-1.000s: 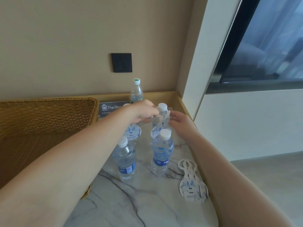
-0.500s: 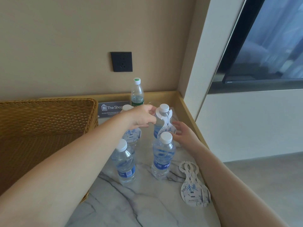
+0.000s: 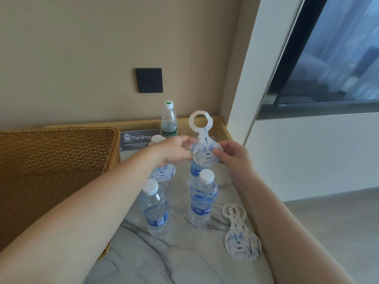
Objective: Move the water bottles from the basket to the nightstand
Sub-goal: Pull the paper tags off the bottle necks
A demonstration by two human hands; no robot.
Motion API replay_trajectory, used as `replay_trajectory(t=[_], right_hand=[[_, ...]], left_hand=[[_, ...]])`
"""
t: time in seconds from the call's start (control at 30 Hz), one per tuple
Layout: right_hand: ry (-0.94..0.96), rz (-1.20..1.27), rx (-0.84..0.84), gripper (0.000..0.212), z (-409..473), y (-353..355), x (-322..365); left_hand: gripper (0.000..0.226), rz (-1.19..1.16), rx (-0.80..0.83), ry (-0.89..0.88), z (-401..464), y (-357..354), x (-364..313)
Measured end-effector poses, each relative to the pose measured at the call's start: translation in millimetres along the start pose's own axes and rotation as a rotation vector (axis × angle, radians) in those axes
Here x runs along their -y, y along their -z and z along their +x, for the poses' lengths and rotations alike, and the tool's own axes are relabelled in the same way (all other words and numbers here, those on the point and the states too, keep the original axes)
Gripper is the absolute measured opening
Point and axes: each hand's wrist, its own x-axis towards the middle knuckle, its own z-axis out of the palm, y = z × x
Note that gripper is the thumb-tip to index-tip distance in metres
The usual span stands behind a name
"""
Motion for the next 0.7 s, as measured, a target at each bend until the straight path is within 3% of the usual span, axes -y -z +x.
replay_trajectory(t=[0.23, 0.37, 0.47, 0.6, 0.7], right_hand=[[0.011, 0.015, -0.069, 0.004, -13.7, 8.0, 10.4], [-0.021, 0.075, -0.156, 0.004, -45.7, 27.8, 1.1], [-0.070, 0.102, -0.224, 0.006, -78.2, 38.3, -12.7], [-0.219, -0.038, -0.309, 0.006, -121.4, 43.5, -44.2], [-0.236, -0.309, -0.349, 0.006, -143.9, 38.2, -66.2]], left_hand=[[0.075, 0.166, -0.029, -0.026, -12.5, 3.0, -9.6], [0.059, 0.226, -0.132, -0.152, -37.9, 4.7, -25.5], [0.052, 0.192, -0.099, -0.259, -59.8, -4.1, -32.5], [0.055, 0.304, -0.018, -0.321, -77.3, -23.7, -28.1], [0.049, 0.471, -0.053, -0.374, -81.4, -36.6, -20.7]])
